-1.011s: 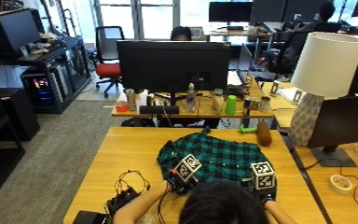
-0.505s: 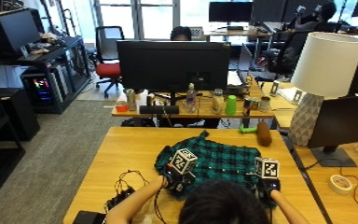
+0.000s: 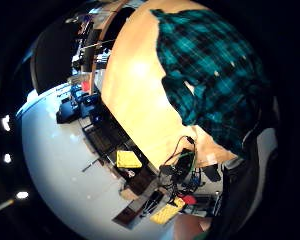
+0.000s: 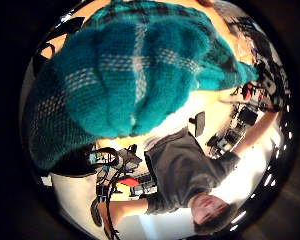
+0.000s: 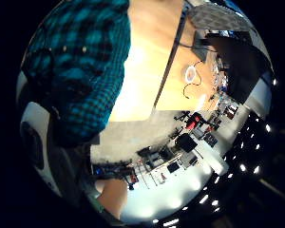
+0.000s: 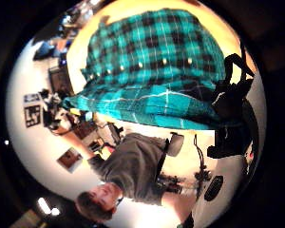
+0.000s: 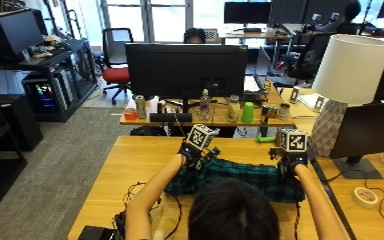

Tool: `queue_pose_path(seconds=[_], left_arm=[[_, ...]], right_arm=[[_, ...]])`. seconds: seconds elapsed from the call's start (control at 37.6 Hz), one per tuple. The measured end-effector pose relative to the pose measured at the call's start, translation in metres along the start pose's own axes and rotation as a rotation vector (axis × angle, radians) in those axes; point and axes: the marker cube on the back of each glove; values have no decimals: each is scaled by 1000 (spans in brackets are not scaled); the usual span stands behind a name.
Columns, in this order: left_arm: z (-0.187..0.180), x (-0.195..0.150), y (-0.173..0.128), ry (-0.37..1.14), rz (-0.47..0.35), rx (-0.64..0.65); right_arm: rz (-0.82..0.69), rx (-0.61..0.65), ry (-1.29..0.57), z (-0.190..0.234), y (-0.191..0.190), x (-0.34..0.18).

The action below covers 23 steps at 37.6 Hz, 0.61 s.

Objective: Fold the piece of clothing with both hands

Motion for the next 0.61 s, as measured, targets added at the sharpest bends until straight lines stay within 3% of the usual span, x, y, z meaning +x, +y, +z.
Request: queue_pose_path(seconds=[0.08,0.21,0.29,0.48,0.61], left_arm=[[-15,-7,11,4,-138,-91],[-12,-18,-24,37,-231,-213],[-7,-25,-49,30,-284,-197],[9,-37,-100,29,-359,-245],[20,-41,-143,53,-306,-172]], right_arm=[[35,16,1,-18,-19,-5],[80,-5,-13,-34,-1,-35],[75,-7,-21,-30,-18,-38],[96,-40,-38,-9,-76,-34],[189,10,-13,9,-106,-23]])
